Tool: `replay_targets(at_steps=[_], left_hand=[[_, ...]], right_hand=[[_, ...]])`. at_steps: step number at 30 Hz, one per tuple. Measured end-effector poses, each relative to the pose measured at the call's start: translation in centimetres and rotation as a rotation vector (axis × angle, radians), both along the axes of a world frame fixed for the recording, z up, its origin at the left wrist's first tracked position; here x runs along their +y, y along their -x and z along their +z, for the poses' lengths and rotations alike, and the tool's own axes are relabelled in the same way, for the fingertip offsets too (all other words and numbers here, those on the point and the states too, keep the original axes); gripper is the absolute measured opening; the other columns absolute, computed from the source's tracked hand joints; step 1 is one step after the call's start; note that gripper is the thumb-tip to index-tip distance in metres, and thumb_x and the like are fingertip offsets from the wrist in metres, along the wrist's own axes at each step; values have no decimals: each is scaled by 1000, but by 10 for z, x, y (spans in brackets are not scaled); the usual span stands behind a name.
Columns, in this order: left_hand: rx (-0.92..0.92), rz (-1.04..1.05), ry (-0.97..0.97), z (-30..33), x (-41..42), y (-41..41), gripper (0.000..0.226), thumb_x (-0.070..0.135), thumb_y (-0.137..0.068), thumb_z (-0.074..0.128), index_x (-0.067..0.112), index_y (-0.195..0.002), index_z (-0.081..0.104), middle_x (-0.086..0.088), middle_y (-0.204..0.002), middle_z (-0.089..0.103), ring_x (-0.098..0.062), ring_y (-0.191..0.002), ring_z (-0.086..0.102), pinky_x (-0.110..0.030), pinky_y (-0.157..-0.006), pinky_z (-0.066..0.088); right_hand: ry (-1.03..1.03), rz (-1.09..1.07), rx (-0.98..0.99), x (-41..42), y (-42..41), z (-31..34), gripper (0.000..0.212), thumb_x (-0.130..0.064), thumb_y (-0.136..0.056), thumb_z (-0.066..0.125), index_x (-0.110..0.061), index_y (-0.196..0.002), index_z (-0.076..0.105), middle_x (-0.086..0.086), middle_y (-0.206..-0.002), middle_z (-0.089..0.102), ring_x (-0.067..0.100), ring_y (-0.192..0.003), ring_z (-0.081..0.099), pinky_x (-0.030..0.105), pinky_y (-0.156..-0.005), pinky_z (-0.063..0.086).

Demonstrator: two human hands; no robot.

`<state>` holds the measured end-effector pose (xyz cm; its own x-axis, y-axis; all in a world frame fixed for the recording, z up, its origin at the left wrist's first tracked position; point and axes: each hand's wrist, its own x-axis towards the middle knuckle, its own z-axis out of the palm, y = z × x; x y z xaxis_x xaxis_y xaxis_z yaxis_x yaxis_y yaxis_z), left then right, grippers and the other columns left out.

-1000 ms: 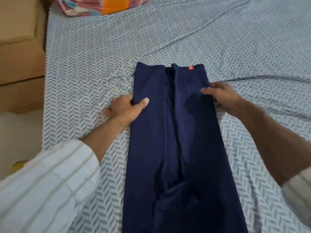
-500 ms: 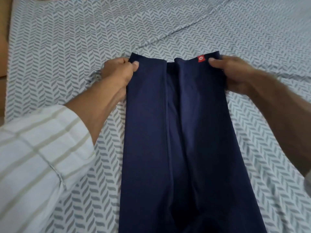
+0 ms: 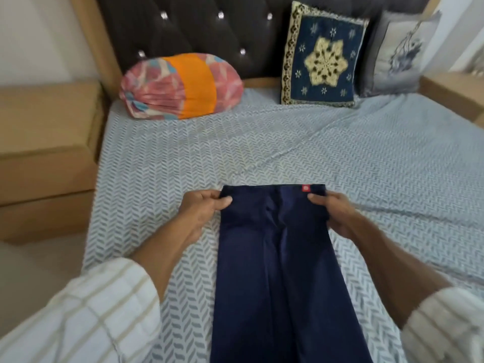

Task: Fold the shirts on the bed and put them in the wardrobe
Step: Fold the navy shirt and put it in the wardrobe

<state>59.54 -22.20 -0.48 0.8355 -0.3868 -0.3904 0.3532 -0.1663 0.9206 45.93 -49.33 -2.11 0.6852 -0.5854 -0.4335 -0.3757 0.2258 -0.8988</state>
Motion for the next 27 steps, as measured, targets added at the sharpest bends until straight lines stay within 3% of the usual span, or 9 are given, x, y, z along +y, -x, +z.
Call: replay_targets(at_steps=[4,7,11,14,17,19,21,25,27], left_hand=[[-108,-80,-7,32,29,35,14,5,-76,82,14,-81,74,8,-69,74,-2,-66,69,-11,-58,51],[-198,-172,-30,29,46,71,20,-1,-74,81,17,-79,74,15,-63,69,5,-64,64,-6,-62,46],[-280,-358,-133,3,85,114,27,-7,-73,80,17,-86,80,14,-69,66,-5,-71,62,-17,-72,52],[-430,-590,-305,-17,115,135,39,10,-67,76,33,-98,79,4,-77,58,-11,-74,57,-22,-78,48],[-404,-463,-340,-31,120,134,52,12,-63,60,29,-112,69,-1,-85,55,-9,-78,54,-25,-79,47],[-407,-336,-394,-38,108,129,35,17,-80,65,25,-114,65,-2,-88,56,-7,-78,54,-24,-79,48],[-507,-278,-471,-47,90,122,25,31,-90,67,23,-113,62,2,-89,57,-9,-85,58,-29,-84,51],[-559,-137,-616,-57,54,103,32,52,-84,67,22,-96,63,0,-78,61,-24,-84,60,-50,-87,51],[-559,-101,-754,-62,40,94,45,63,-78,64,22,-96,64,1,-88,63,-26,-100,55,-50,-94,47]], right_hand=[[188,84,-42,13,55,31,18,-2,-85,69,-18,-90,72,-11,-79,73,1,-81,65,28,-81,41],[349,193,-106,23,108,34,14,-5,-76,79,-17,-83,76,-8,-87,71,5,-86,65,22,-85,44],[434,289,-93,38,178,7,54,-53,-41,92,-20,-80,78,-6,-101,62,7,-91,60,19,-80,47],[434,464,-82,48,219,-24,55,-57,-56,85,-25,-100,77,-4,-114,59,14,-110,59,25,-94,46],[336,362,-145,44,213,-39,49,-51,-76,73,-21,-113,63,10,-115,58,16,-108,57,33,-92,46],[346,238,-95,40,192,-42,51,-57,-78,67,-22,-114,56,4,-112,58,8,-100,55,24,-87,44],[543,206,40,32,170,-47,49,-61,-77,61,-29,-115,55,-6,-113,57,0,-99,56,20,-85,44],[933,138,208,34,143,-59,59,-67,-71,47,-25,-111,60,-10,-100,51,17,-100,58,48,-97,44],[1053,124,255,37,135,-65,63,-68,-70,45,-23,-111,59,-11,-99,46,20,-104,55,45,-97,37]])
